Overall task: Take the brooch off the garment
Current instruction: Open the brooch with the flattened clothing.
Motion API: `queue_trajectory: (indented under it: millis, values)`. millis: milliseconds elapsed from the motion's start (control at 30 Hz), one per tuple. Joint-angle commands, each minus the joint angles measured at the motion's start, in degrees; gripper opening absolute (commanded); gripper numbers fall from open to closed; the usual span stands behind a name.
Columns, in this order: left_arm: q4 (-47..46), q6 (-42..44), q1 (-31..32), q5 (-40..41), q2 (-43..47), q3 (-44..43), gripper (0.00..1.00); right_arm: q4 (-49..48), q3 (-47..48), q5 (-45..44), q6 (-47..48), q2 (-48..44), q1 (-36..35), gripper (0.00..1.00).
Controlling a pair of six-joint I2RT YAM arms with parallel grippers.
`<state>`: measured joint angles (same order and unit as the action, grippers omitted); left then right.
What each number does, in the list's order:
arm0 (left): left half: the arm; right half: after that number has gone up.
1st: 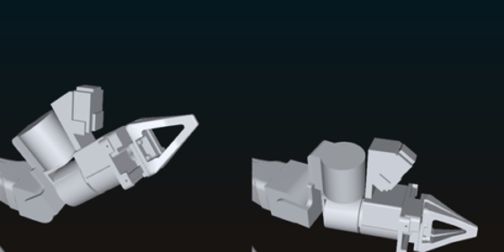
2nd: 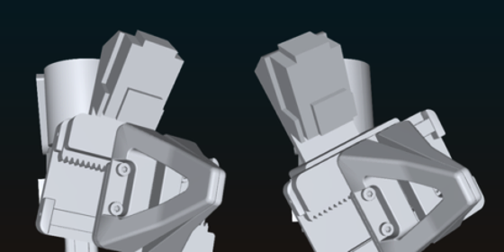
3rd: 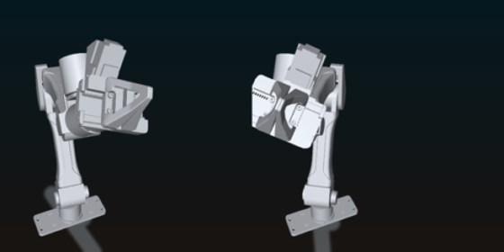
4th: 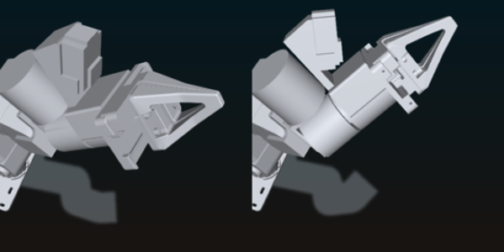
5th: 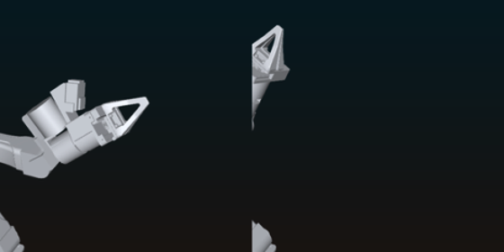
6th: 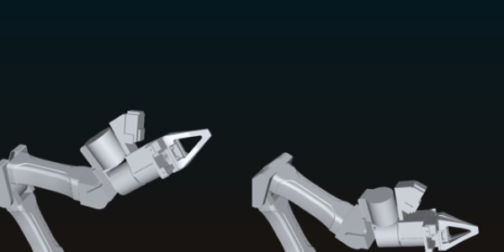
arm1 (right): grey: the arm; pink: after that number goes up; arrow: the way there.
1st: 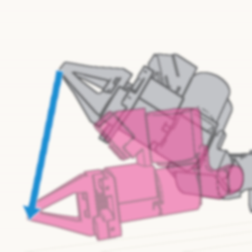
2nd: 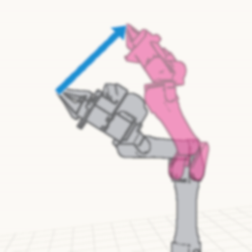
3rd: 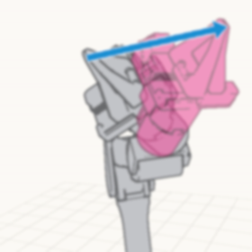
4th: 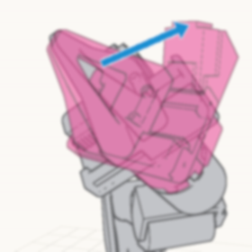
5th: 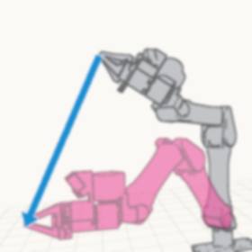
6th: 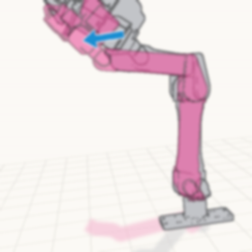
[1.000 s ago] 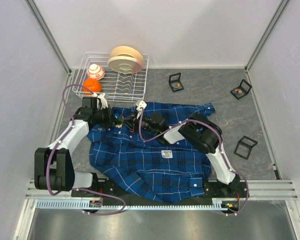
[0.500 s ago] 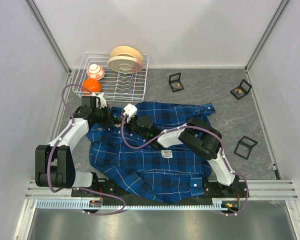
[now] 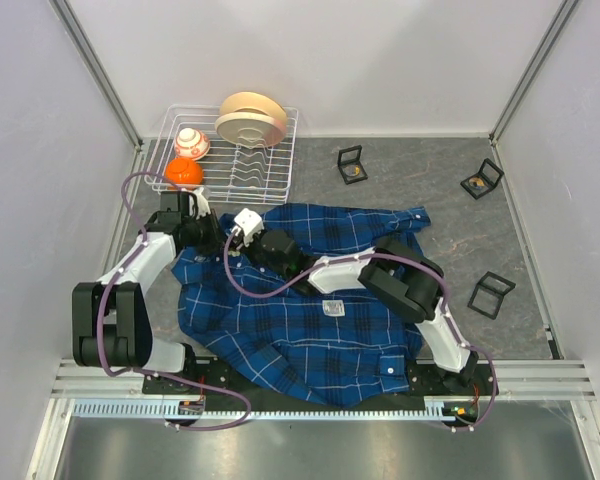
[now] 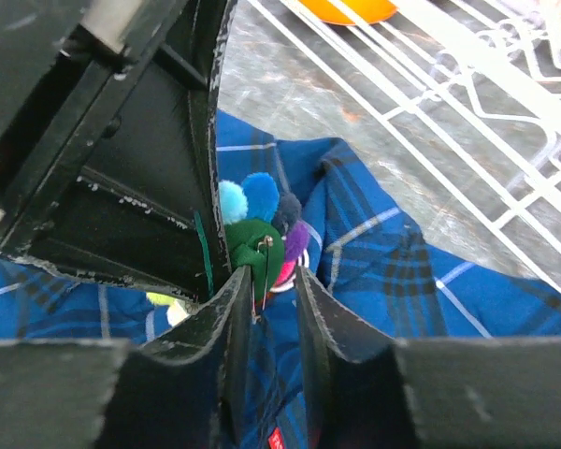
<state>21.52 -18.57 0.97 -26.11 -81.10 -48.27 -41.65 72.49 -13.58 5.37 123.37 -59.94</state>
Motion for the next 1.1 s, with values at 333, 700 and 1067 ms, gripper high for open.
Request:
queue_trajectory:
  millis: [333, 700, 1067]
  values:
    - [-10.27, 4.94, 0.35, -3.42, 7.45, 10.21, 0.02, 3.78, -1.73, 34.33, -3.61, -4.81, 9.76, 0.53]
    - [-9.3, 5.82, 0.35, -2.19, 10.08, 10.13, 0.02, -5.55, -3.76, 40.21, -10.81, -2.09, 11.69, 0.57]
    - [-7.63, 5.21, 0.35, -3.07, 11.23, 8.63, 0.02, -6.96, -1.82, 41.71, -14.07, 2.66, 11.95, 0.59]
